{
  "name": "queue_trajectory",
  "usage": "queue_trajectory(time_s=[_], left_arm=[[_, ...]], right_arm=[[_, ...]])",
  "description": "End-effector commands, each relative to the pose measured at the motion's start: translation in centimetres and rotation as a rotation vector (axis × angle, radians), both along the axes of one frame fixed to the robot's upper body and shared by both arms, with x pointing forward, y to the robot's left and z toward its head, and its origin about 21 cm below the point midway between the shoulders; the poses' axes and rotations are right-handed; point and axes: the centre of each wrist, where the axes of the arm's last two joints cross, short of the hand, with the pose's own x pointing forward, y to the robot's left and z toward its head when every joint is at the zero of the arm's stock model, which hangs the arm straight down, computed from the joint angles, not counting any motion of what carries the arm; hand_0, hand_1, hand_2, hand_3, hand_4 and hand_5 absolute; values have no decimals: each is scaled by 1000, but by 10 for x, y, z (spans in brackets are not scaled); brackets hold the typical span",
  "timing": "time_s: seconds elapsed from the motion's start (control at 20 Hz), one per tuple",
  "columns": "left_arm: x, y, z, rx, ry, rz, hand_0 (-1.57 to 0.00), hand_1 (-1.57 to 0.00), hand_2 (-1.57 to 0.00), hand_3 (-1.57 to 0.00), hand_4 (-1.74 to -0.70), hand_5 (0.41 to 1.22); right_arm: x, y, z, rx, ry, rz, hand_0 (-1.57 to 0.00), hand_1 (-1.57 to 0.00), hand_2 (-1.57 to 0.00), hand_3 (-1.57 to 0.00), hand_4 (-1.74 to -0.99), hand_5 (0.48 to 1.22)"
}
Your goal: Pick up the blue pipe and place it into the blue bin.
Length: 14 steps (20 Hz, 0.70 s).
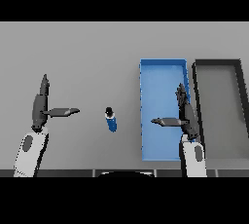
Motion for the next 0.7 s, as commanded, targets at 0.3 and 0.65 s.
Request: queue_trajectory(time_s=[0.3, 0.65], left_arm=[[-12, 12, 6, 73, -10, -171, 1, 1, 1, 1, -1074, 591], [-17, 34, 18, 146, 38, -431, 1, 1, 1, 1, -1080, 600]], right_arm=[[-15, -2, 1, -91, -61, 60, 1, 1, 1, 1, -1225, 617], [-37, -2, 11, -270, -68, 136, 1, 1, 1, 1, -1196, 609]])
